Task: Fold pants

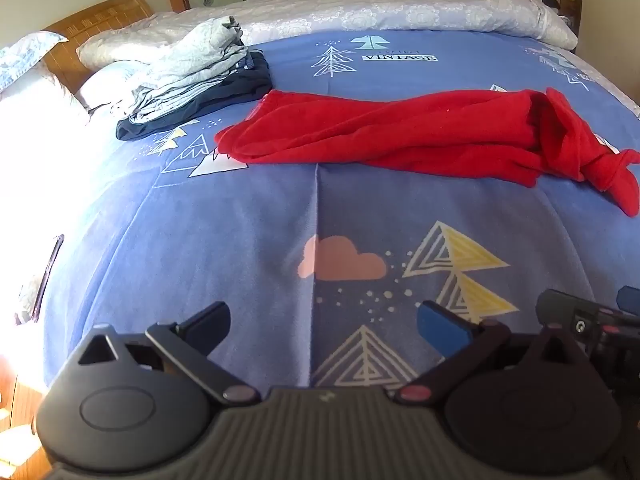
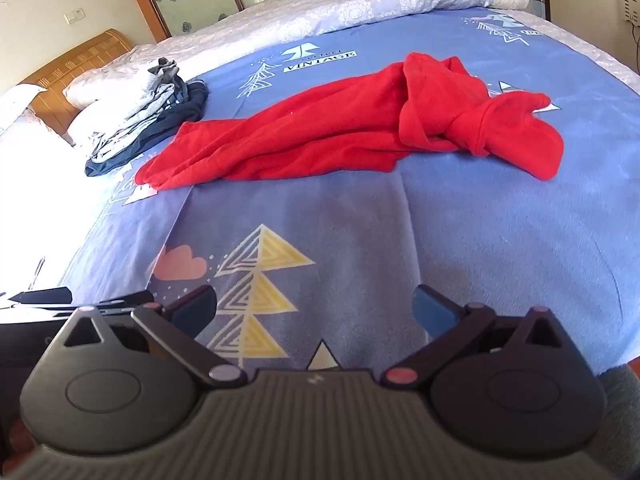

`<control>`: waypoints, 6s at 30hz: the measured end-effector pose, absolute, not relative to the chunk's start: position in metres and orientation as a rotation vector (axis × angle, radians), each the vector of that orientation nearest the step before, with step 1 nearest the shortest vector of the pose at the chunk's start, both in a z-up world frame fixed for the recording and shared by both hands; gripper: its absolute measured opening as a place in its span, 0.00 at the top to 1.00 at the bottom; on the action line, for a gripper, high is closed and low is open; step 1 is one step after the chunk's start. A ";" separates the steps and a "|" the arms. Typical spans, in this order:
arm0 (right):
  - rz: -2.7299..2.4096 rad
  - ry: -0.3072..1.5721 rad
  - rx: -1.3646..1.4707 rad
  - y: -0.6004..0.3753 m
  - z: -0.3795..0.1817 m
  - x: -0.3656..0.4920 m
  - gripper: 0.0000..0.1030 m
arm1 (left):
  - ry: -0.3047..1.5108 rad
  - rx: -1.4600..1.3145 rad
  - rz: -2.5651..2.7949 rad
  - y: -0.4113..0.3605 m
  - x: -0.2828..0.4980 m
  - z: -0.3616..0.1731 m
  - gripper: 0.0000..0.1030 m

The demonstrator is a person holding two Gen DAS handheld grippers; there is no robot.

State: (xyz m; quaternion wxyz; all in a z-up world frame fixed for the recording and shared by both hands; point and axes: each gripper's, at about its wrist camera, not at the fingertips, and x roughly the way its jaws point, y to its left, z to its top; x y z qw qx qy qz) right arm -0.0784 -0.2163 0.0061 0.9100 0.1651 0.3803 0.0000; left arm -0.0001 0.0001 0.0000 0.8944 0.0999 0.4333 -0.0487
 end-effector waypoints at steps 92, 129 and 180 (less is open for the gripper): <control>-0.203 0.523 0.109 -0.312 0.025 -0.003 0.93 | 0.715 -0.272 -0.243 0.140 0.197 0.093 0.98; -0.418 0.494 0.247 -0.400 0.052 -0.096 0.90 | 0.746 -0.546 -0.277 0.212 0.114 0.115 0.78; -0.044 0.111 0.460 -0.476 0.160 -0.042 0.91 | 0.594 -0.570 -0.281 0.245 0.128 0.187 0.79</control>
